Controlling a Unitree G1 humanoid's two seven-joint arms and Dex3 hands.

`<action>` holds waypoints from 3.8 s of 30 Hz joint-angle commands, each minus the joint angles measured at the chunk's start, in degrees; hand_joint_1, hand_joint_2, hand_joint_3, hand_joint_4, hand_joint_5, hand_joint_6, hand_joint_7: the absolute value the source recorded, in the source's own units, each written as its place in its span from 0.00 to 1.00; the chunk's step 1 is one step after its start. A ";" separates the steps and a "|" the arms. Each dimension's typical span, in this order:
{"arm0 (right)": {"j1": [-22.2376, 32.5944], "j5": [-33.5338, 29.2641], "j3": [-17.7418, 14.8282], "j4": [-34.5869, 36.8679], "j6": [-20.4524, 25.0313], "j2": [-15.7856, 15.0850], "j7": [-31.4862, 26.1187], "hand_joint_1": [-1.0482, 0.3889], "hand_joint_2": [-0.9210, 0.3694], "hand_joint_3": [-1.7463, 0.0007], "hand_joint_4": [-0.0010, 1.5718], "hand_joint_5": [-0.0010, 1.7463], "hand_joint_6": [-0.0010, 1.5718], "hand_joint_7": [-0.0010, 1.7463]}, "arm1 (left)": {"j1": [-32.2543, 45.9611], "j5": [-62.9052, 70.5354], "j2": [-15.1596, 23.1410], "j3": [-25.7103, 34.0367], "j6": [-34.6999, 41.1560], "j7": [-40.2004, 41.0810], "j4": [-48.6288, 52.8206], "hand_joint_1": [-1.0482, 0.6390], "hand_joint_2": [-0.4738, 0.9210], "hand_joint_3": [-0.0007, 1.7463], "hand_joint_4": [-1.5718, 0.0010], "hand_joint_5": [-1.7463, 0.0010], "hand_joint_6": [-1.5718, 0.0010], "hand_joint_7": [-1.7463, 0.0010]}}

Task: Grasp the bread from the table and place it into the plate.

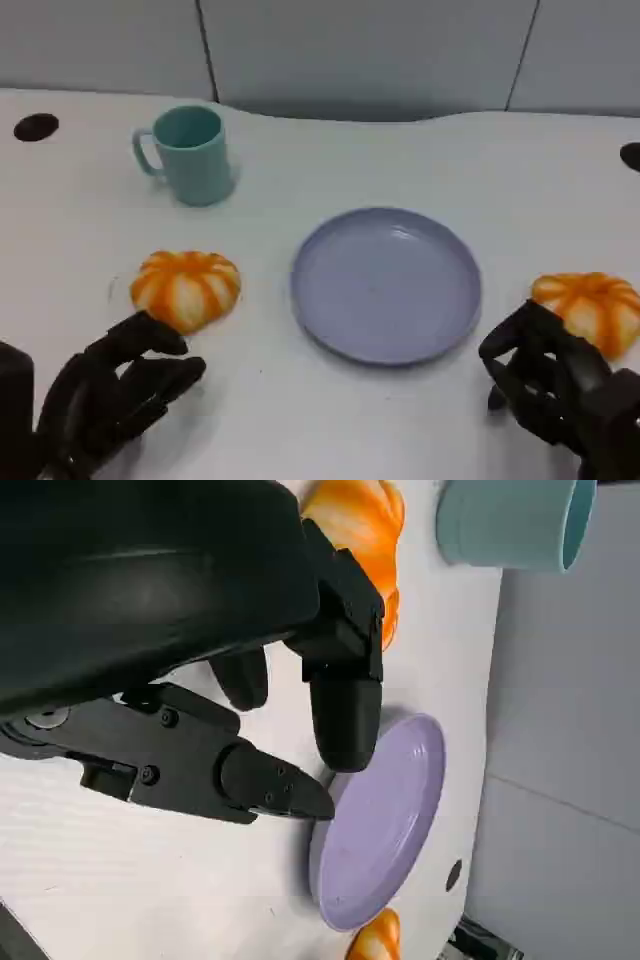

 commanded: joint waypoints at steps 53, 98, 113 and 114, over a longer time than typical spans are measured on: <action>0.12 -1.47 -0.15 -1.42 1.65 0.62 -1.30 0.55 0.01 0.81 0.38 1.00 0.24 1.00 | -36.45 65.58 18.02 -31.95 -14.14 12.83 25.46 0.07 1.00 0.03 1.00 1.00 0.99 1.00; 2.42 -0.48 -0.47 -4.41 3.18 0.59 -0.43 0.55 0.00 0.80 0.36 1.00 0.24 1.00 | -36.70 43.76 6.53 -22.83 -30.08 42.61 52.86 0.50 0.97 0.03 0.50 0.00 0.64 0.00; 1.05 -0.63 -0.28 -2.83 3.04 0.67 -0.74 0.55 0.00 0.80 0.37 1.00 0.25 1.00 | -37.93 23.90 0.34 -10.68 -35.94 17.94 39.61 0.54 0.98 0.02 0.51 0.00 0.66 0.00; 1.05 -0.77 -0.22 -2.84 3.04 0.69 -0.91 0.55 0.00 0.80 0.37 1.00 0.24 1.00 | -38.39 24.59 0.04 -11.38 -35.80 17.84 38.99 0.53 0.98 0.02 0.50 0.00 0.65 0.00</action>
